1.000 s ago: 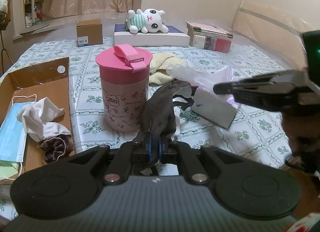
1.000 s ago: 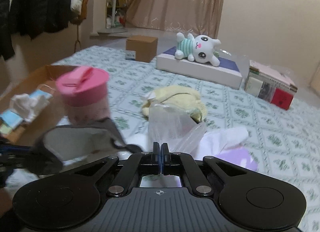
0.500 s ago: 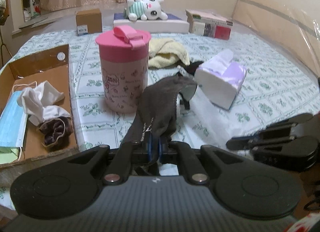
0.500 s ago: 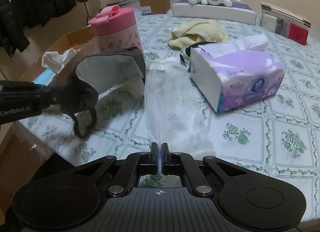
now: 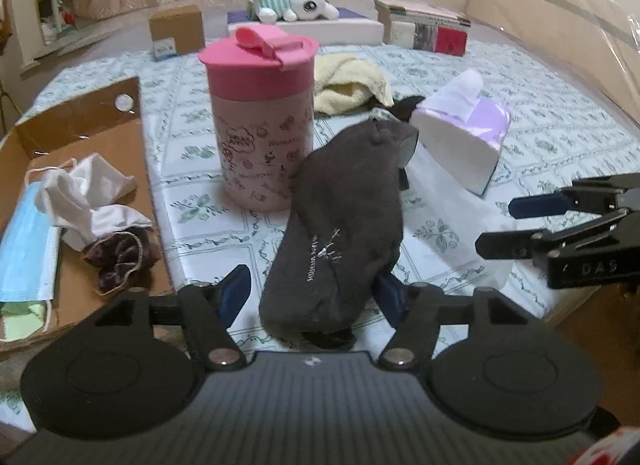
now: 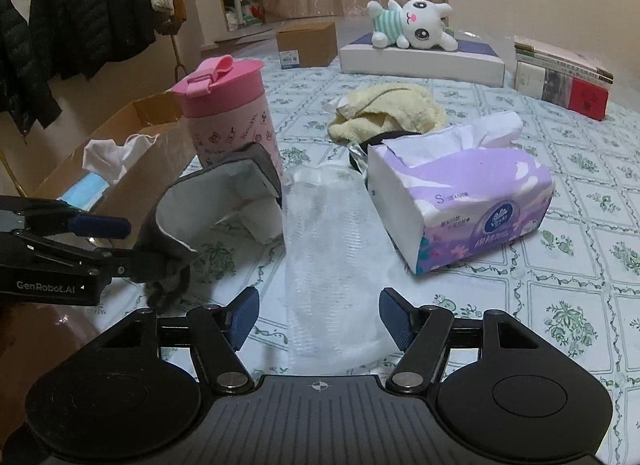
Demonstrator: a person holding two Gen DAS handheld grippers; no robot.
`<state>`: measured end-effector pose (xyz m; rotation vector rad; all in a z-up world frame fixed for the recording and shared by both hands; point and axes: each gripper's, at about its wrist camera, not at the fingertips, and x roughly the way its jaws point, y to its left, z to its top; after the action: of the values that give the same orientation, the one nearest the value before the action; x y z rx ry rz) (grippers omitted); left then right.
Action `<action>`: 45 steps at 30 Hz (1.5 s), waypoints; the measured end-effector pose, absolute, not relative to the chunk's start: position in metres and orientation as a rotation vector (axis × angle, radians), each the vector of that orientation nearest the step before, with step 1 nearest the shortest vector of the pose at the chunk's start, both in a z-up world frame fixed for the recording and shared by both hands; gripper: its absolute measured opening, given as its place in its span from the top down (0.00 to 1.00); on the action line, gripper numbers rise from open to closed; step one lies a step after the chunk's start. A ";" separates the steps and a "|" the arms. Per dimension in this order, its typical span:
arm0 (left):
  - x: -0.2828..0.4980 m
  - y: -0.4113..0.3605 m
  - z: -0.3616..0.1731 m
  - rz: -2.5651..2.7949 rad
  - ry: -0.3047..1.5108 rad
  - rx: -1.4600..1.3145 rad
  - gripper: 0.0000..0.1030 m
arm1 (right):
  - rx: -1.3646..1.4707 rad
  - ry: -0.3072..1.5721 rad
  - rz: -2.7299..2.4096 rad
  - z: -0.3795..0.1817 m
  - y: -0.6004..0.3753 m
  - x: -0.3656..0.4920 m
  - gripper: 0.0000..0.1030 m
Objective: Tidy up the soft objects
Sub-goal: 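Lift the cap with the left gripper while the right gripper lifts the plastic bag, then carry cap and bag over the cardboard tray and open both grippers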
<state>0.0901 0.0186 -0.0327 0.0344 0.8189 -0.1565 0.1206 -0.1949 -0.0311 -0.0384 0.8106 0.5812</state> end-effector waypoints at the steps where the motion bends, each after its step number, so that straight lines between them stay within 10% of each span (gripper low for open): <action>1: 0.093 0.018 -0.035 -0.166 0.828 0.033 0.37 | -0.036 0.813 0.580 -0.032 -0.196 0.122 0.36; 8: 0.115 0.009 -0.052 -0.216 0.875 0.058 0.41 | -0.027 0.840 0.567 -0.043 -0.199 0.132 0.36; 22: 0.116 0.010 -0.043 -0.175 0.853 0.095 0.86 | -0.141 0.841 0.594 -0.060 -0.175 0.150 0.36; 27: 0.104 0.017 -0.015 -0.150 0.787 0.065 0.86 | -0.163 0.843 0.572 -0.058 -0.175 0.146 0.96; 45: 0.056 0.037 0.066 -0.093 0.594 0.019 0.86 | 0.008 0.624 0.533 0.038 -0.205 0.103 0.99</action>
<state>0.0563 0.0366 0.0655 0.0187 0.5944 -0.0933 0.1028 -0.2053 0.0382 0.0078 0.6237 0.5335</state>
